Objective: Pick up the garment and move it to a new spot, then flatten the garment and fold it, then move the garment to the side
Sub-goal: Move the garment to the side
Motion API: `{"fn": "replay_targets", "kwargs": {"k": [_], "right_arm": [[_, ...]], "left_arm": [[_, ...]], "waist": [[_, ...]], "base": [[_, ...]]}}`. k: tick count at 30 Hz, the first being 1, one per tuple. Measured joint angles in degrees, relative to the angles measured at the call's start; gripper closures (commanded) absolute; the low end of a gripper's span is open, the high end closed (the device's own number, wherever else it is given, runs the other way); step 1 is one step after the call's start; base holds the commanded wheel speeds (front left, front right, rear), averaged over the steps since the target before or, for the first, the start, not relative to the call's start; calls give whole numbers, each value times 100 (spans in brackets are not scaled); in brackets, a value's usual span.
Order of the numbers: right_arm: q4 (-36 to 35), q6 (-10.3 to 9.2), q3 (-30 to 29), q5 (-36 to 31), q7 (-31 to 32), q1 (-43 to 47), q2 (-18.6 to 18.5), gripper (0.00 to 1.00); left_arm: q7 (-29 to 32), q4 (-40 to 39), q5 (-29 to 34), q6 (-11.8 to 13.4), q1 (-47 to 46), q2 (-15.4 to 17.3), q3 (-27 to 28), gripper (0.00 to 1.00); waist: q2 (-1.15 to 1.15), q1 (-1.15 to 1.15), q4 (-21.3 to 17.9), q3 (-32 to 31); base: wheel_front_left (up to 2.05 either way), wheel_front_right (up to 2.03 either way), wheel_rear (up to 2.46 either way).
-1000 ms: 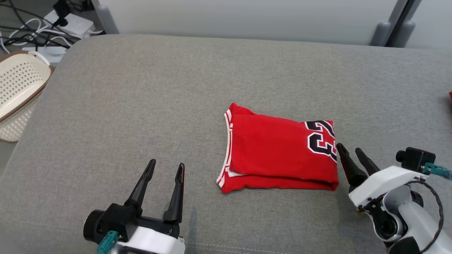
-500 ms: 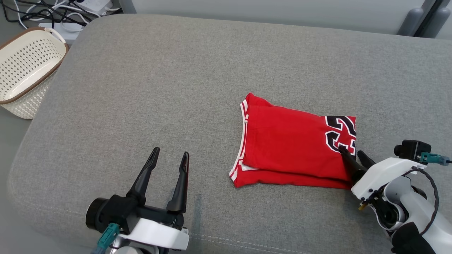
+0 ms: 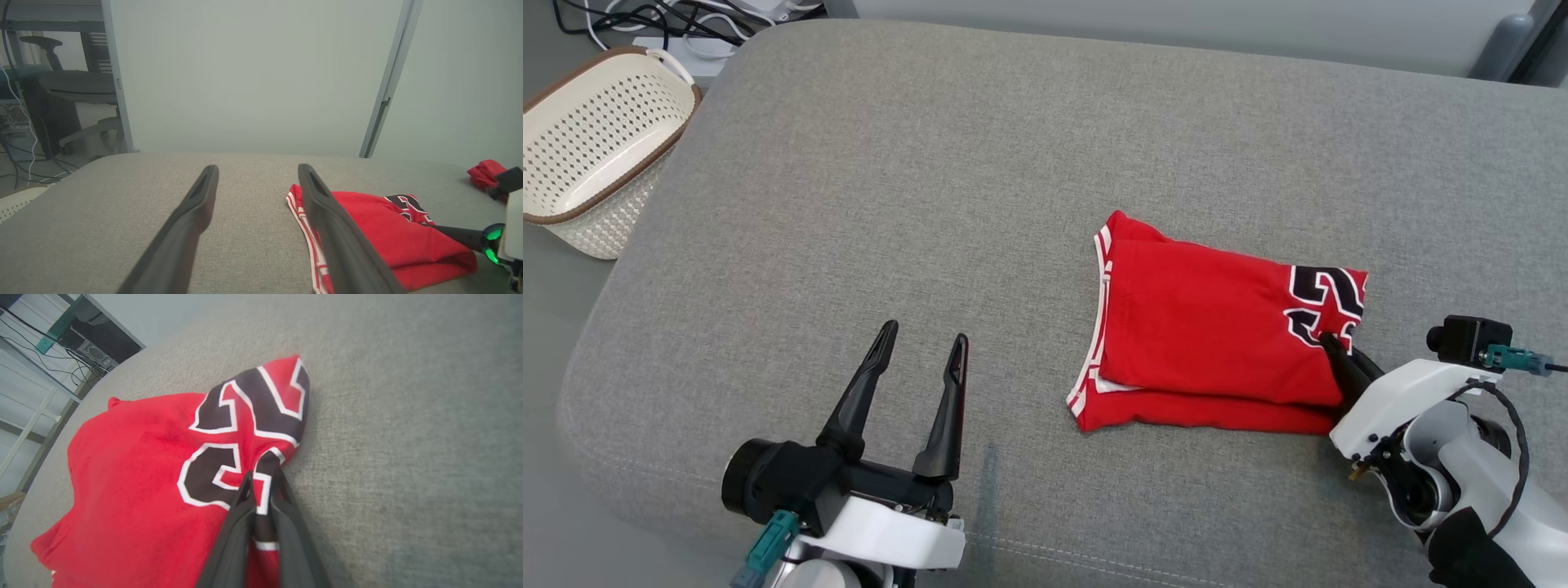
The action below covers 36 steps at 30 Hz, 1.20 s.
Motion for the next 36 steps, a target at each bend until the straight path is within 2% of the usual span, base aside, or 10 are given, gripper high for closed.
{"fn": "replay_targets", "kwargs": {"k": [5, 9, 13, 17, 22, 26, 36], "right_arm": [[-204, 0, 433, -264, -625, -43, -203, 100], [-334, 0, 534, -527, -862, -176, -320, 100], [-486, 0, 414, -728, -909, -218, -336, 100], [-680, 0, -23, -1026, -910, -178, -337, 100], [-842, 0, -524, -1392, -911, 110, -267, 100], [-961, 0, -750, -1602, -911, 364, -108, 100], [-1183, 0, -1171, -1834, -911, 632, 27, 100]], "left_arm": [[0, -12, 0, 1, 1, 1, 12, 0], [0, -64, 0, 1, 2, 1, 20, 0], [-15, -81, 2, 2, 5, 1, 40, 0], [-15, -55, 8, 0, 6, 0, 75, 0], [-15, 18, 52, -45, 5, 1, 130, 0], [-15, 101, 87, -101, -1, 2, 130, 0], [-15, 274, 364, -300, -232, 2, 131, 0]], "waist": [[0, 0, 3, -32], [0, 0, -54, -76], [0, 0, -193, -110], [0, 0, -387, -117], [0, 0, -745, -99], [0, 0, -1186, -73], [0, 0, -2064, -13]], "base": [[0, 0, 0], [0, 0, 0], [0, 0, 0], [0, 0, 0], [0, 0, 0], [0, 0, 0], [0, 0, 0]]}}
